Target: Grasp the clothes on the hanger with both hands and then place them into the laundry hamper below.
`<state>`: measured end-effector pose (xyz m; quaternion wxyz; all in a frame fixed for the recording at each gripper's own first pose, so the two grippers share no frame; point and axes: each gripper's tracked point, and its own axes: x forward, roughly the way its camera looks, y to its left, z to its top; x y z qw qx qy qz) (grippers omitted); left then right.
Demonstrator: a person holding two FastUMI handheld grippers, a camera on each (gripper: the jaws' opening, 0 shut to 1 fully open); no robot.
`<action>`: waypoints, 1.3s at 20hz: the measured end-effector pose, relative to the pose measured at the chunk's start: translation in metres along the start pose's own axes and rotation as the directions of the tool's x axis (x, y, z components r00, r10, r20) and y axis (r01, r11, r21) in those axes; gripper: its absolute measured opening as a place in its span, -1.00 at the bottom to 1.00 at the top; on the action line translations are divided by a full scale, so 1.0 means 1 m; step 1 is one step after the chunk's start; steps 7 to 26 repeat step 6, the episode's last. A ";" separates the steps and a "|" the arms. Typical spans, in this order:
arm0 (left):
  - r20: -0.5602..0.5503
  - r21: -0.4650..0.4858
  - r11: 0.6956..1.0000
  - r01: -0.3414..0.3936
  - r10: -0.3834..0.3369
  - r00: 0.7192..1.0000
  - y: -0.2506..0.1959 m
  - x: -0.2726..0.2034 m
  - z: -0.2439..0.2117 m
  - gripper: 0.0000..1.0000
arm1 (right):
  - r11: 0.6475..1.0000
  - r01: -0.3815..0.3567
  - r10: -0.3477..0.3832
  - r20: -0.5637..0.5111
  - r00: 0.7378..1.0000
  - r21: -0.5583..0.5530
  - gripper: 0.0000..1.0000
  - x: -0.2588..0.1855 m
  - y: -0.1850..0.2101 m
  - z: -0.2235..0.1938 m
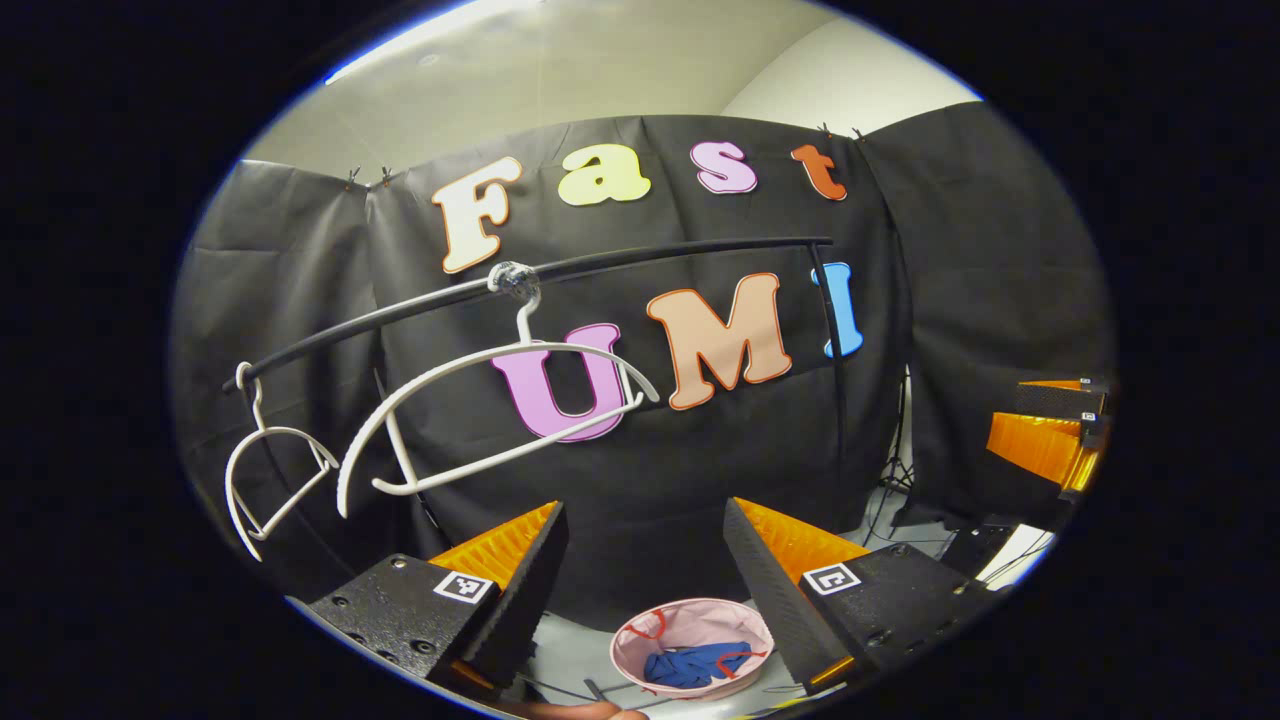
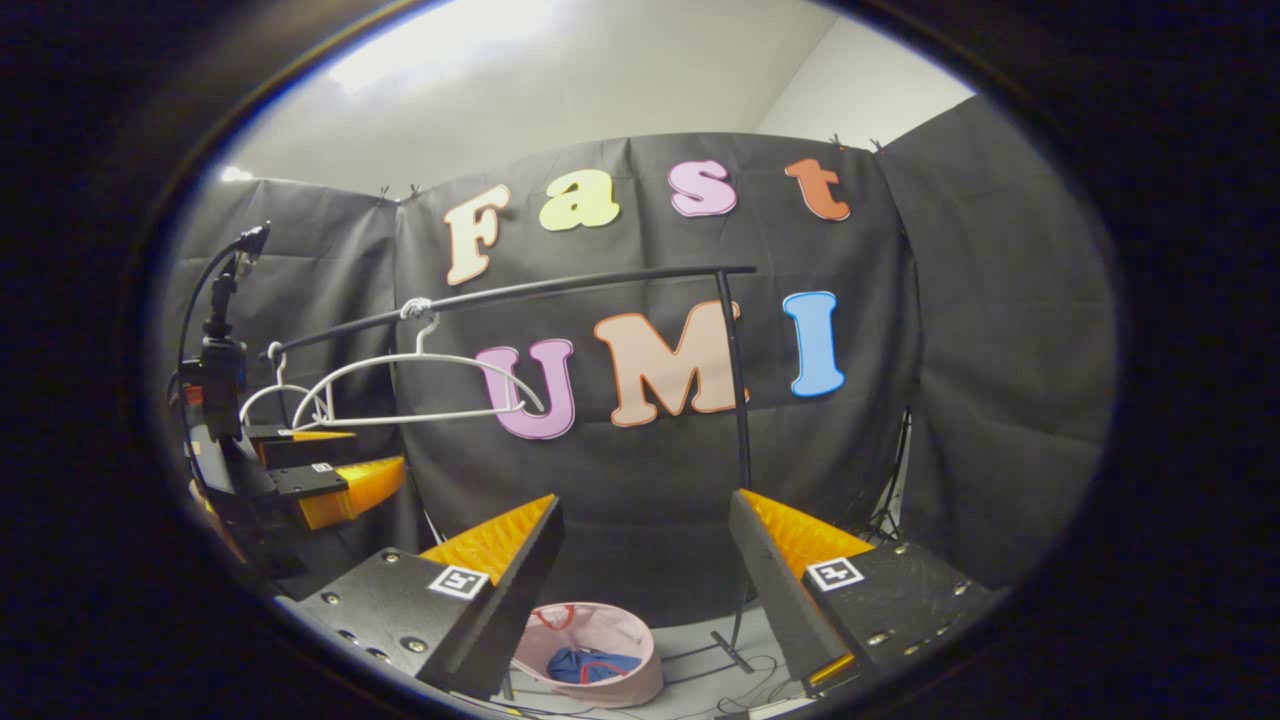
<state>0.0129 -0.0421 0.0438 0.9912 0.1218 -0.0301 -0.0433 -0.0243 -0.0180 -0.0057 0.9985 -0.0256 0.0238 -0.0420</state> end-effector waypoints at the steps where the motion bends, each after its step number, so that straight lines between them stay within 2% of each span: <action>1: -0.006 0.006 1.000 -0.009 0.009 1.000 0.004 0.001 -0.004 1.00 | 1.000 -0.001 0.001 0.000 1.000 0.001 0.99 -0.001 0.001 0.000; 4: -0.029 -0.032 0.999 -0.002 0.001 1.000 0.006 -0.003 -0.010 0.93 | 1.000 -0.011 0.011 0.000 1.000 0.016 0.99 -0.006 0.007 0.002; 6: -0.027 -0.053 0.999 -0.003 0.001 1.000 0.009 -0.009 -0.009 1.00 | 1.000 -0.011 0.012 -0.004 1.000 0.024 0.99 -0.006 0.008 0.001; 26: -0.027 -0.053 0.999 -0.003 0.001 1.000 0.009 -0.009 -0.009 1.00 | 1.000 -0.011 0.012 -0.004 1.000 0.024 0.99 -0.006 0.008 0.001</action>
